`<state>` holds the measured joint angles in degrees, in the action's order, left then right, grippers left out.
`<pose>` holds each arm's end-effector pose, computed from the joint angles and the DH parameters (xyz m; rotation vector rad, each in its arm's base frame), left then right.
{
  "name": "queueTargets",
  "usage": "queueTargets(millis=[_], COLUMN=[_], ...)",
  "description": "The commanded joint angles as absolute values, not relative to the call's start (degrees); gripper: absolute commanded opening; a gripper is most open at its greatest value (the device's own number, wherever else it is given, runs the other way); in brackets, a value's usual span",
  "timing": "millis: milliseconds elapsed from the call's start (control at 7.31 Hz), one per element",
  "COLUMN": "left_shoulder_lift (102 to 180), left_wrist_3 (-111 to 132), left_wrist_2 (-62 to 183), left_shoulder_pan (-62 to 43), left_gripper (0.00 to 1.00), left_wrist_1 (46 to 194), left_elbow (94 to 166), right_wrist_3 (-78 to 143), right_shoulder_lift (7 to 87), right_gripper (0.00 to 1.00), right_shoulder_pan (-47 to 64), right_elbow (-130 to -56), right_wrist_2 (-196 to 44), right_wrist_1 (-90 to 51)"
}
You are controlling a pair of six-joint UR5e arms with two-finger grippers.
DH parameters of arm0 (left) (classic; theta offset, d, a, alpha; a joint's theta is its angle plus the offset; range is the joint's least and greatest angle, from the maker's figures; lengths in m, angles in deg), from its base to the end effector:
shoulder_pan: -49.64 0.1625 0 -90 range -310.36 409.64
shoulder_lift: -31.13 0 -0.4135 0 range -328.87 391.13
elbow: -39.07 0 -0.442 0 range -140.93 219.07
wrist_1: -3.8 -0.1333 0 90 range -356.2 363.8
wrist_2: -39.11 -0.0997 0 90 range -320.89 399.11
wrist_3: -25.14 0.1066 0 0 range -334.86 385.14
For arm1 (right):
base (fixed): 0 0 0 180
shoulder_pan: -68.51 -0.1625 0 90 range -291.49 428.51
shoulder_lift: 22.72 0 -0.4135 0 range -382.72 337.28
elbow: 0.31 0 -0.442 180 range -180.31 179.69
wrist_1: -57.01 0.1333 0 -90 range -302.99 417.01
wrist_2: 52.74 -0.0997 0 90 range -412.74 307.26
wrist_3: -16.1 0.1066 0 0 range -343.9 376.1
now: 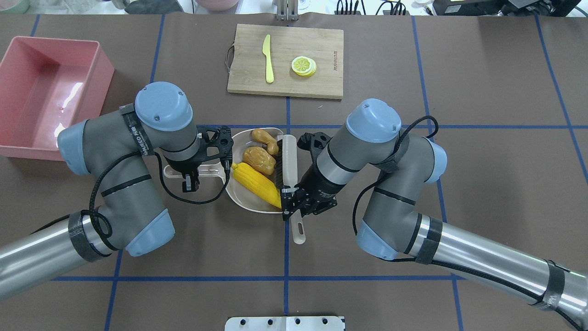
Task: Sweep and dump trash into bin
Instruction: 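Sweep the ginger into the dustpan with the right gripper's brush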
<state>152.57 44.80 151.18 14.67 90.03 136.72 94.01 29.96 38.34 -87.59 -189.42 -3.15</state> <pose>0.5179 -0.4760 0.2596 0.5069 0.5867 1.3622 -0.5975 -0.4118 0.1820 -0.2920 -1.2385 -0.1857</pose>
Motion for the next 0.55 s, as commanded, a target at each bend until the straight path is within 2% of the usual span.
queueTargets(millis=[0, 411], left_shoulder_lift=[150.6, 150.3], left_wrist_3=[42.1, 40.7], left_wrist_2=[151.2, 151.2], left_shoulder_pan=[14.6, 14.4], left_gripper=[0.00, 0.00], left_wrist_1=[96.6, 101.2], left_elbow=[135.8, 134.6], right_wrist_3=[94.0, 93.4], right_shoulder_lift=[29.8, 30.9], right_gripper=[0.00, 0.00], right_shoulder_pan=[38.0, 33.1], right_elbow=[-90.2, -96.4], right_wrist_2=[-189.8, -191.9], right_wrist_1=[-7.7, -16.1])
